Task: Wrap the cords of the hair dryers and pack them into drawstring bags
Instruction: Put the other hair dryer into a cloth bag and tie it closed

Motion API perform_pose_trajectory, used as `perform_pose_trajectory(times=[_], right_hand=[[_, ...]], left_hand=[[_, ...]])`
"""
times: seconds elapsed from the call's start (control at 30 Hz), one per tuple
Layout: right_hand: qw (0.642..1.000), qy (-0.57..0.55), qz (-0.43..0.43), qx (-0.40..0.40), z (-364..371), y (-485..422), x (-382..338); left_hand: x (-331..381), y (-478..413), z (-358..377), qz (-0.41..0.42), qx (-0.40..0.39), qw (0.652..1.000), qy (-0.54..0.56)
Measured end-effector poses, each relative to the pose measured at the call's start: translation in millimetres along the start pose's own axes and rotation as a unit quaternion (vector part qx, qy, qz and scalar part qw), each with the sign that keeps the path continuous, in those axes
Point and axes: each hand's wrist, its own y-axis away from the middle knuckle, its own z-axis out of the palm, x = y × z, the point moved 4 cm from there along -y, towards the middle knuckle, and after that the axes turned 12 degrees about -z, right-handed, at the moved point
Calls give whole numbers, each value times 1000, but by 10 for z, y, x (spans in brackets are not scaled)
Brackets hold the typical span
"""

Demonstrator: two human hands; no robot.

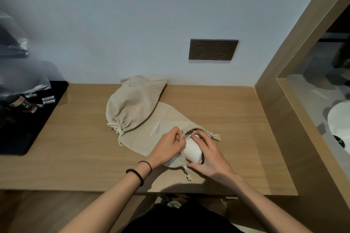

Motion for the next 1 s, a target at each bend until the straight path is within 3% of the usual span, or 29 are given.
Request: perform_pose_trajectory(times=[0.13,0.27,0.33,0.6,0.8,0.93,1.0], right_hand=[[999,5,19,37,-95,79,110],[969,-173,170,50,-1,140,258],[961,-191,195,39,83,150,272],[944,-250,193,96,118,51,141],[908,-332,192,168,154,-145,26],[895,-382,186,137,192,-220,38],[912,-351,181,108,104,-183,77]], left_hand=[[-9,-21,8,12,4,999,-41],[-23,-17,42,38,3,996,-81],[-35,-13,50,50,11,994,-97],[-50,16,21,92,13,991,-97],[-51,96,73,106,-6,991,-79],[-87,117,15,102,24,990,-94],[-158,144,-8,89,30,991,-99]])
